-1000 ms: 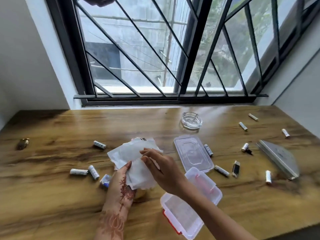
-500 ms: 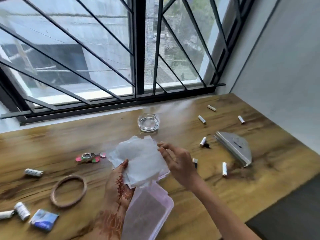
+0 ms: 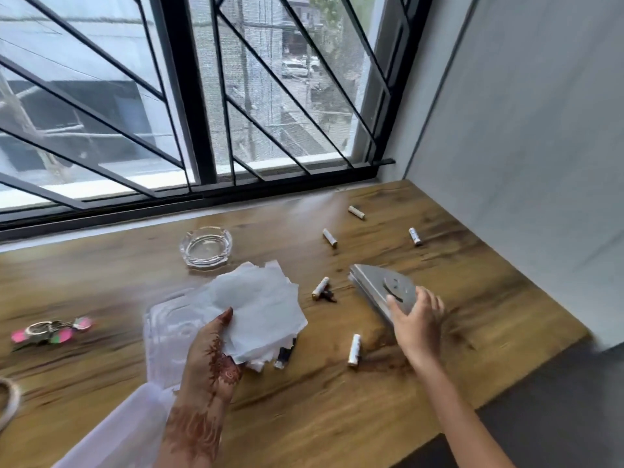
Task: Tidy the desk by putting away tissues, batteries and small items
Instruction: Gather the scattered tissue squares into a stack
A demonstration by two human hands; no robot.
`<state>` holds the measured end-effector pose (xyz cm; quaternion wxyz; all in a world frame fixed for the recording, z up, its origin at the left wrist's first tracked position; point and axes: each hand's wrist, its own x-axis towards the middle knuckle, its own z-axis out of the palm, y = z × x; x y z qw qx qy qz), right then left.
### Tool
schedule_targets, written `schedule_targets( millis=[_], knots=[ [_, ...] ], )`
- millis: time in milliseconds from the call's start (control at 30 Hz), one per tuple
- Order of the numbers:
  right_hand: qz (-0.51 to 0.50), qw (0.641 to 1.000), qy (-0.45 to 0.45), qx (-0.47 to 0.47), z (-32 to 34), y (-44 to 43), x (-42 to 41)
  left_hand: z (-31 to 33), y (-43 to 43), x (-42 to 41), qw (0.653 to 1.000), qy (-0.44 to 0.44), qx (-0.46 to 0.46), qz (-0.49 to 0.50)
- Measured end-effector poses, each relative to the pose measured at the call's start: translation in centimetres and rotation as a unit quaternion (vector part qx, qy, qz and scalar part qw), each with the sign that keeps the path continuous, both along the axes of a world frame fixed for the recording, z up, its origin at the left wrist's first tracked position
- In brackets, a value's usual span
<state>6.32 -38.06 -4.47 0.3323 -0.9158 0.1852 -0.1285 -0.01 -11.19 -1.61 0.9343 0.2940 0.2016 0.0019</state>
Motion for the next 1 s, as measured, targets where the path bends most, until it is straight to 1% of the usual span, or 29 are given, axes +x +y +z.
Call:
schedule_targets(
  millis=[100, 167, 267, 367, 500, 600, 700, 867, 1000],
  knots=[
    [0.006, 0.998, 0.069, 0.003, -1.2, -2.4, 0.7, -0.2, -2.5, 0.6, 1.000, 0.014, 0.018, 0.001],
    [0.016, 0.996, 0.090, 0.011, -2.1, -3.3, 1.1, -0.3, -3.4, 0.8, 0.999, 0.020, 0.025, 0.001],
    [0.019, 0.998, 0.063, 0.023, -2.9, -3.9, 1.8, -0.3, -3.9, 0.9, 0.999, 0.025, 0.030, 0.017],
    [0.010, 0.996, 0.020, 0.082, -2.2, -3.4, 1.6, -0.1, -4.2, 1.1, 0.999, 0.007, 0.040, 0.009],
    [0.013, 0.987, 0.006, 0.159, -1.5, -2.8, 1.8, 0.1, -4.0, 1.9, 0.999, 0.005, 0.033, 0.011],
    [0.009, 0.983, -0.029, 0.182, -1.1, -2.7, 2.4, 0.1, -4.2, 2.6, 0.999, 0.006, 0.033, 0.013],
    [0.002, 0.985, -0.071, 0.158, -0.6, -2.1, 2.7, 0.3, -4.7, 3.2, 1.000, 0.004, 0.025, -0.004],
    [0.008, 0.984, -0.172, 0.049, -0.3, -0.5, 2.8, -0.3, -4.7, 3.9, 0.999, 0.032, 0.019, -0.006],
    [0.013, 0.984, -0.180, 0.003, -1.0, 0.3, 3.5, -0.8, -4.6, 4.2, 0.999, 0.033, 0.016, -0.008]
  ],
)
